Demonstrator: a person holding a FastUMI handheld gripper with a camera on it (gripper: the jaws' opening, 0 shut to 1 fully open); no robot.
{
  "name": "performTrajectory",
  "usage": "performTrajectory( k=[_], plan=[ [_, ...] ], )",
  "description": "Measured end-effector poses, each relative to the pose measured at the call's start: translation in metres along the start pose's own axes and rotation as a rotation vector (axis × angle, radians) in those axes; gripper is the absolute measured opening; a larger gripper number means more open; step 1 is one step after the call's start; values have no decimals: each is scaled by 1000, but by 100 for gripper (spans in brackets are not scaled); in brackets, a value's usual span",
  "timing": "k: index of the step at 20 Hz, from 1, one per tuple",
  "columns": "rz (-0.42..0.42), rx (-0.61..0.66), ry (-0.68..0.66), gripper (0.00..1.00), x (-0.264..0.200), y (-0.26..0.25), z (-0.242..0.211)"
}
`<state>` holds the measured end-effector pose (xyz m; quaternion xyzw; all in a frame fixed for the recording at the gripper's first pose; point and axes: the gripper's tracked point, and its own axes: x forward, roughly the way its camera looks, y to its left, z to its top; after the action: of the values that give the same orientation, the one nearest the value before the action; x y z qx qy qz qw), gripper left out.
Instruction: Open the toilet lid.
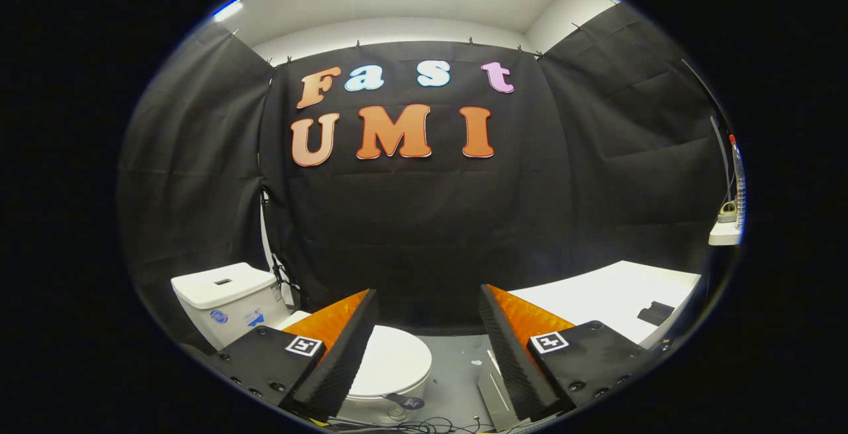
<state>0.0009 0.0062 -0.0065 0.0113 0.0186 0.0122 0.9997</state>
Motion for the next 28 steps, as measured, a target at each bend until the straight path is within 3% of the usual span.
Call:
performTrajectory(
  k=[3, 8, 12, 14, 19, 24, 28],
  plan=[
    [30, 53, -3, 98, 1, 9, 1],
    [-28, 88, 30, 98, 37, -3, -16],
    [-8, 169, 284, 98, 53, 10, -111],
    [-57, 249, 351, 98, 56, 4, -143],
    [-53, 379, 494, 97, 42, 12, -231],
    [-114, 687, 626, 97, 26, -12, -312],
    [-87, 905, 770, 95, 16, 3, -348]
  ],
)
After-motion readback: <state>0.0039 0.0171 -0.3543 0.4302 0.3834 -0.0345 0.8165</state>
